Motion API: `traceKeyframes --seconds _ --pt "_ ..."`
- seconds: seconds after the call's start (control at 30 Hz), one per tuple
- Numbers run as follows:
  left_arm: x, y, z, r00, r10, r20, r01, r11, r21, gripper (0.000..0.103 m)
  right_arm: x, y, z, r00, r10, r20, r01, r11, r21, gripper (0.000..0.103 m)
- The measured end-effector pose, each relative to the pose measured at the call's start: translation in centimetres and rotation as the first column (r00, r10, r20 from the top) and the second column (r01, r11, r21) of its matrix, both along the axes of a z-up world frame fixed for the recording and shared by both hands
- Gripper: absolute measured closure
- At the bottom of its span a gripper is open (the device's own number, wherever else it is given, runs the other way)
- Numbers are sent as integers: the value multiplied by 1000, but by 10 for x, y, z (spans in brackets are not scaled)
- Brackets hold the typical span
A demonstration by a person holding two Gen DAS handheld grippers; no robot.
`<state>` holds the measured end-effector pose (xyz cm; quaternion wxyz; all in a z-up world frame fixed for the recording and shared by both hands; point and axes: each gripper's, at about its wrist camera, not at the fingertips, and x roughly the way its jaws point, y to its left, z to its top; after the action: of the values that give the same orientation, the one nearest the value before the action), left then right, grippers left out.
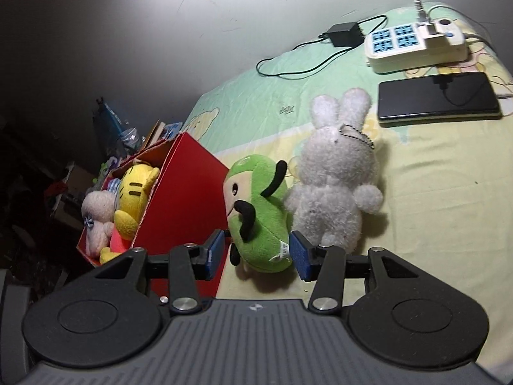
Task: Organize objects
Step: 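Move the right tool toward the green bean-shaped plush, then close the right gripper on the green plush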
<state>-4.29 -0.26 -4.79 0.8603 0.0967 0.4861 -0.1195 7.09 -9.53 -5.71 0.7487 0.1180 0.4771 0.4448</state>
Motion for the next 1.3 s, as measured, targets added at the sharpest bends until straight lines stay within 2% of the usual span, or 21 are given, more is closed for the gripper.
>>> traceKeyframes --seconds 0.17,0.23,0.4,0.5,0.6,0.67,0.83,1.0,1.3 --pt "-12 -2 -7 1000 5 -23 -4 1000 27 10 12 29 -17 995 99 -12 -99 995 -20 54" --pt "-16 2 -8 999 26 -32 -25 999 24 10 17 39 -27 995 95 -33 -96 995 -27 53" --pt "-24 17 -4 994 102 -29 -102 994 32 10 29 53 -41 997 59 -59 -60 998 -25 41" --pt "-28 23 -2 989 144 -24 -143 989 39 10 34 56 -49 996 25 -87 -28 999 -29 43" --pt "-31 25 2 987 163 -13 -162 986 36 10 30 59 -47 997 37 -62 -39 998 -40 45" --pt "-33 24 4 986 166 -8 -166 985 37 10 28 58 -46 998 36 -60 -39 998 -44 51" --pt "-38 21 11 989 150 9 -150 988 33 10 15 42 -37 993 50 -105 -49 999 8 53" --pt "-46 30 20 990 142 -2 -142 989 -40 10 -12 18 -29 991 65 -119 -65 998 6 52" --pt "-66 55 21 991 117 -64 -128 970 -206 10 -58 -31 -33 981 -20 -194 12 999 -43 51"
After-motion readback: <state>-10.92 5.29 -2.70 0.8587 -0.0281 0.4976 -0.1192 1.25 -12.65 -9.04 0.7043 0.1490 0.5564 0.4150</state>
